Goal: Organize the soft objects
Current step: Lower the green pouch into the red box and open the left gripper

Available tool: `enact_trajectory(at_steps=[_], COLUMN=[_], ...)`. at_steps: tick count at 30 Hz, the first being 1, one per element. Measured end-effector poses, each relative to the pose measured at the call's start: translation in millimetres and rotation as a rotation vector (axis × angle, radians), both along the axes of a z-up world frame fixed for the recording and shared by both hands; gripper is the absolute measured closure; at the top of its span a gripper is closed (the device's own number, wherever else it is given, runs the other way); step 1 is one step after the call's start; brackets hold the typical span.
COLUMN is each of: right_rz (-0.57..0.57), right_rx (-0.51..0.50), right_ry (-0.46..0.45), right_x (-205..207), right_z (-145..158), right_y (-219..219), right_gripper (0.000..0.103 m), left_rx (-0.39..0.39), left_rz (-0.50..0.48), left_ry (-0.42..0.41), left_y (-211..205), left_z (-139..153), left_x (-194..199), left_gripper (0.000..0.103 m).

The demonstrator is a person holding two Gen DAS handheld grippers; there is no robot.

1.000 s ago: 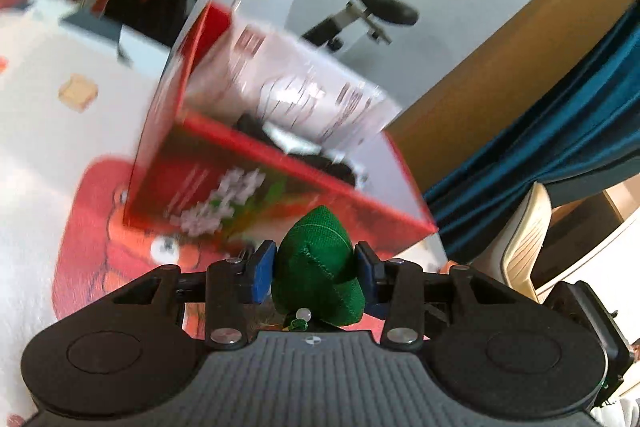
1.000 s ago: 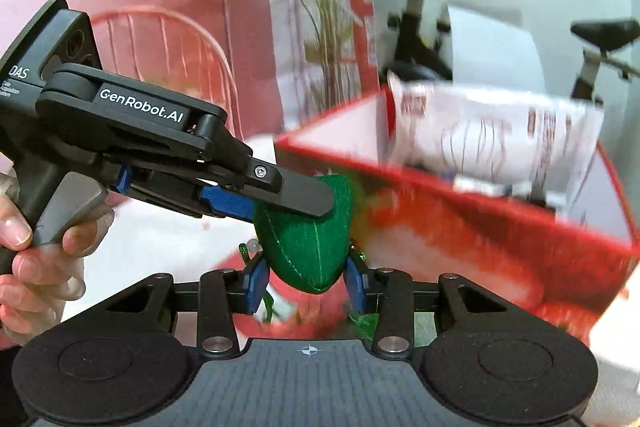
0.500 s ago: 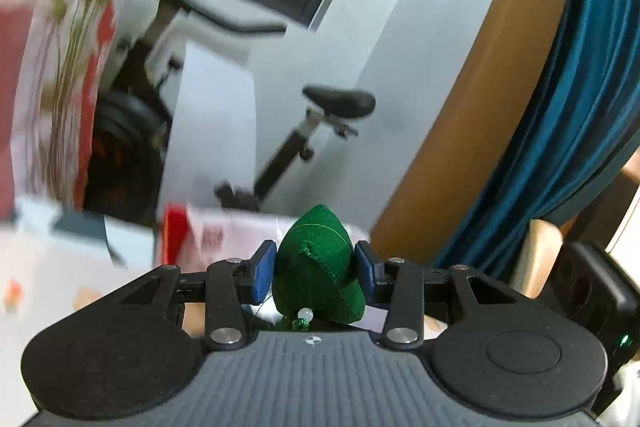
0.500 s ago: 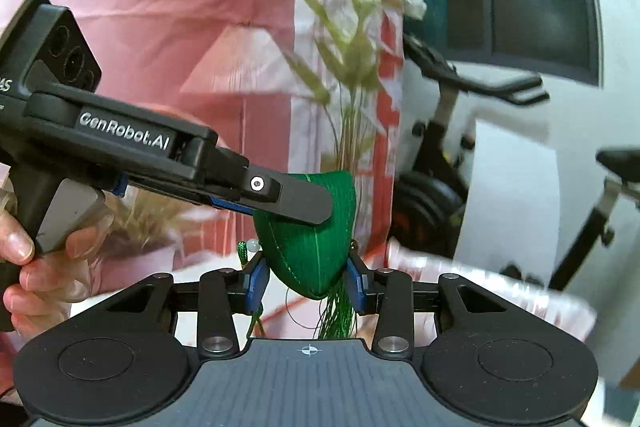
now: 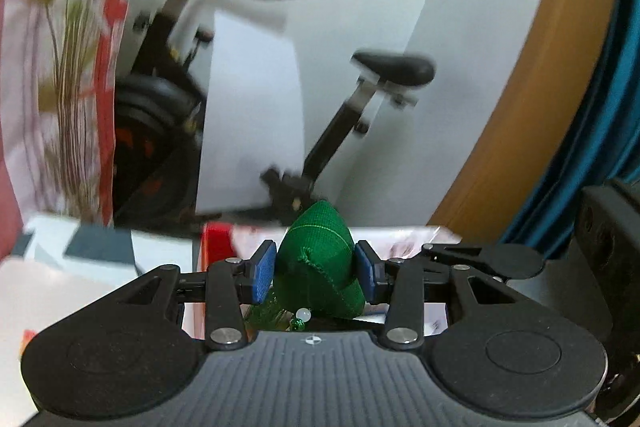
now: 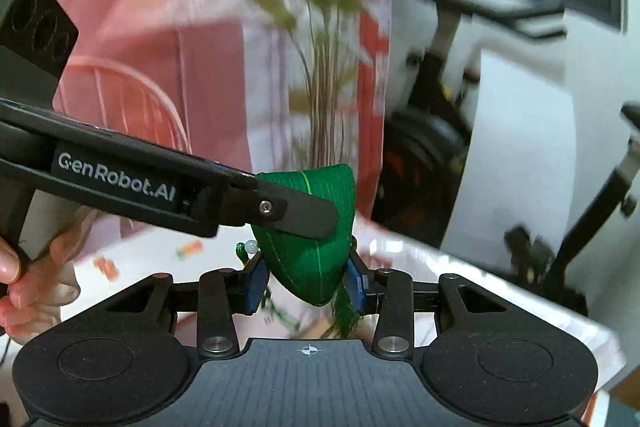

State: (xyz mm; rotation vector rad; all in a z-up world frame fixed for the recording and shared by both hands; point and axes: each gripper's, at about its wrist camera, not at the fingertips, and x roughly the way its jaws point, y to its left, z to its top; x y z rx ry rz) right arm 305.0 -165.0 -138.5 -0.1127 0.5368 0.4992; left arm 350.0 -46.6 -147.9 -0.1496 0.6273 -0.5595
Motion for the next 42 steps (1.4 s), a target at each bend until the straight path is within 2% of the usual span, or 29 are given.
enact_trajectory(at_steps=[4,8,12,16,21,24,29,32,35,37,39,42], right_rz=[0.004,-0.001,-0.029,-0.059,-0.091,-0.13,-0.182,-0.204,-0.229,-0.245,-0.26,-0.28], right_rx=[-0.036,-0.055,-0.041,-0.03,-0.062,-0.112,-0.161,-0.17,-0.145,-0.14,-0.132,-0.089], right_ry=[0.126,0.213,0.284,0.371,0.427,0.429,0.424,0.41,0.393,0.37,0.334,0.287], right_x=[21.5,32.7,42.9,55.2,60.0,60.3,54.0,45.2,32.8,22.5,9.2,-11.4], right_z=[-29.3,-52.3,-64.4,-74.6,-80.6,-81.5,-78.0,-71.6,-61.9,-54.0,-45.3,-33.0], right_y=[2.8,5.1,4.7,3.0,0.9,0.8,-10.1,-18.9,-31.6,-39.5,-46.7,-57.6], right_gripper=[0.066,0.066,0.064,0.055,0.051,0.05,0.04,0.033,0.024,0.018,0.013,0.011], left_rx=[0.061,0.143,0.192,0.236,0.296,0.303,0.335,0.38,0.422,0.43,0.428,0.421], left_rz=[-0.007,-0.033,-0.047,-0.051,-0.051,-0.035,-0.012,-0.005,0.014,0.026,0.041,0.051], left_ry=[0.087,0.111,0.139,0.167,0.159,0.155,0.125,0.093,0.053,0.028,0.003,-0.032], left_y=[-6.1,-13.9,-19.1,-25.4,-29.4,-25.7,-25.7,-28.9,-30.5,-29.0,-27.6,-25.1], left_z=[-22.7,-35.0,-43.7,-50.2,-51.6,-50.7,-45.5,-39.5,-31.9,-25.9,-20.3,-13.8], left_x=[16.1,26.0,37.2,43.6,45.5,46.0,40.9,32.9,21.3,11.4,-0.9,-21.6], left_gripper=[0.058,0.058,0.058,0.058,0.058,0.058,0.058,0.056,0.042,0.026,0.019,0.009])
